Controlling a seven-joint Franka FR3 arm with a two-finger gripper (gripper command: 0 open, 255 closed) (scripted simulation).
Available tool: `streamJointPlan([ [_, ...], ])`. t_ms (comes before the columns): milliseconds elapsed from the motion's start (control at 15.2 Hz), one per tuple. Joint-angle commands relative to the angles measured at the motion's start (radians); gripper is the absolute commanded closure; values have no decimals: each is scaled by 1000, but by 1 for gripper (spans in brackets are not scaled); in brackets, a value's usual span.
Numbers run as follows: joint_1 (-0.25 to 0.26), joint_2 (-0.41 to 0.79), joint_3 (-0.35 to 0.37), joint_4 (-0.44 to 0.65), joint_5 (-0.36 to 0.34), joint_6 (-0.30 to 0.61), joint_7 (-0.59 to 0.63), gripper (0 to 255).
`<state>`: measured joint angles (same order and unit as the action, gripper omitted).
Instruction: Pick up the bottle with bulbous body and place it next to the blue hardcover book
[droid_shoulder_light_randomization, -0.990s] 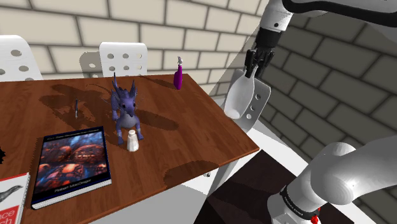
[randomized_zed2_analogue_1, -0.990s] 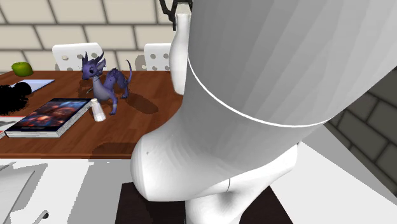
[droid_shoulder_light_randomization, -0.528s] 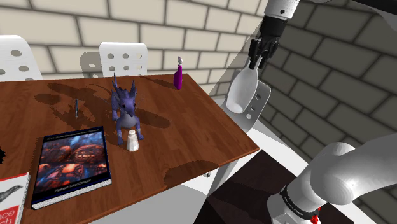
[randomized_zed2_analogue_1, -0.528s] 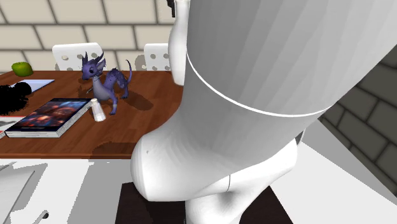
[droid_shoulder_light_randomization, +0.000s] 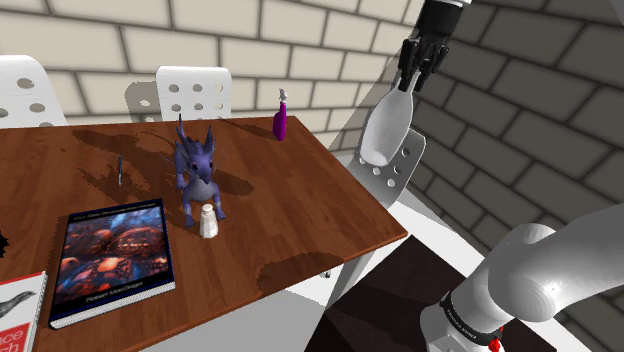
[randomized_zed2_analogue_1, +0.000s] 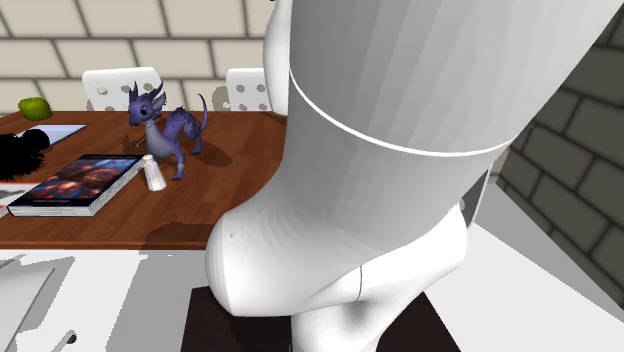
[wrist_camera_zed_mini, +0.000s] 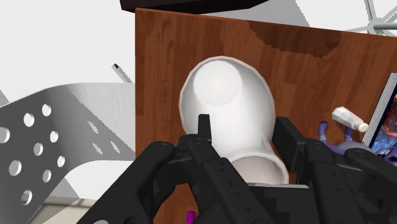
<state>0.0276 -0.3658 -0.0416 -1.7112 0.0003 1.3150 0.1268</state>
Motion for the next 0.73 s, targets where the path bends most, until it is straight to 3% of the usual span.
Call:
streamJointPlan([
  [0, 1, 14, 1, 45, 1, -31, 2, 255],
  [330, 1, 52, 1, 147, 2, -95, 2, 255],
  [660, 36, 67, 73, 74, 28, -5, 111, 255],
])
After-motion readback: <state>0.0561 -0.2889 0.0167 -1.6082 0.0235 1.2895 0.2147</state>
